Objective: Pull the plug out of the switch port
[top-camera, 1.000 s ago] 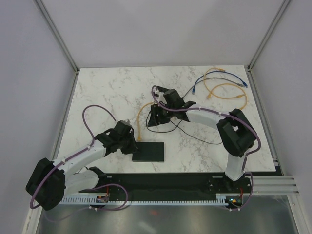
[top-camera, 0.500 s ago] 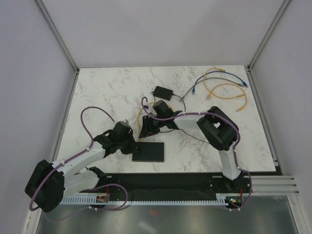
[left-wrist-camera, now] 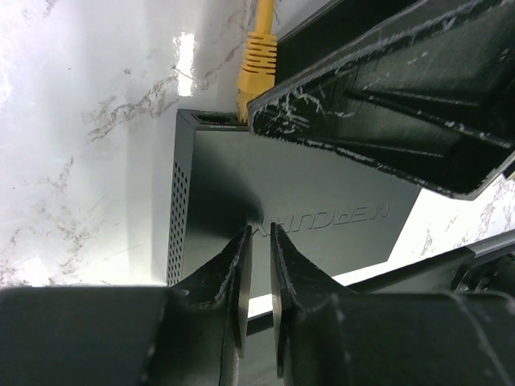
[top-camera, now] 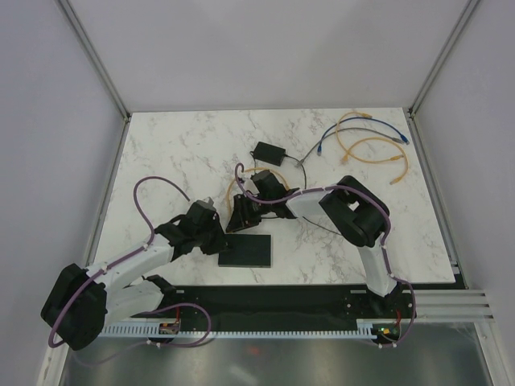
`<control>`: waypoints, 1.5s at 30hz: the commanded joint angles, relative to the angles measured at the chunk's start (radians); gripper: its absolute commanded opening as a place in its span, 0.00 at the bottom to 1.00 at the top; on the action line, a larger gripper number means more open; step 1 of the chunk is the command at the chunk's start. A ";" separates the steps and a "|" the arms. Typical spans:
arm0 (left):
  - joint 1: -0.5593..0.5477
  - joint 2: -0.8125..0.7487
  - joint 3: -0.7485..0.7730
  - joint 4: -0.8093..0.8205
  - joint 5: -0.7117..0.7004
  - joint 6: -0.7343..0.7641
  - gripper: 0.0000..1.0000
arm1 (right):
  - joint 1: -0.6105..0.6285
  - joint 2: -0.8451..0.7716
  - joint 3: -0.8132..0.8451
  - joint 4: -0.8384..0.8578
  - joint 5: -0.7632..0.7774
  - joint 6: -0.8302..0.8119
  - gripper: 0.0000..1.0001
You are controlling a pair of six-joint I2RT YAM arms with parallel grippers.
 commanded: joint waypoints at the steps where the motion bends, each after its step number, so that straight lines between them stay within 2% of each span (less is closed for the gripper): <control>1: 0.003 0.012 -0.041 -0.051 -0.038 -0.004 0.24 | 0.020 0.010 -0.016 0.022 -0.027 -0.017 0.47; 4: 0.003 0.005 -0.047 -0.049 -0.037 -0.006 0.24 | 0.026 0.012 -0.019 0.005 -0.027 -0.031 0.46; 10: 0.003 -0.004 -0.050 -0.048 -0.032 -0.004 0.24 | 0.028 0.035 -0.027 0.007 -0.016 -0.026 0.38; 14: 0.003 -0.010 -0.050 -0.049 -0.029 -0.004 0.24 | 0.031 0.044 -0.025 0.022 -0.018 -0.012 0.25; 24: 0.003 -0.019 -0.057 -0.046 -0.023 -0.004 0.24 | 0.029 0.047 -0.013 0.018 0.022 -0.008 0.01; 33: 0.003 -0.019 -0.059 -0.048 -0.021 0.005 0.24 | 0.025 0.032 0.008 0.034 0.117 0.029 0.00; 41: 0.003 -0.013 -0.054 -0.048 -0.015 0.020 0.24 | 0.005 0.050 -0.041 0.272 0.111 0.241 0.00; 45: 0.003 -0.010 -0.053 -0.048 -0.015 0.025 0.24 | 0.003 0.061 -0.033 0.280 0.123 0.261 0.00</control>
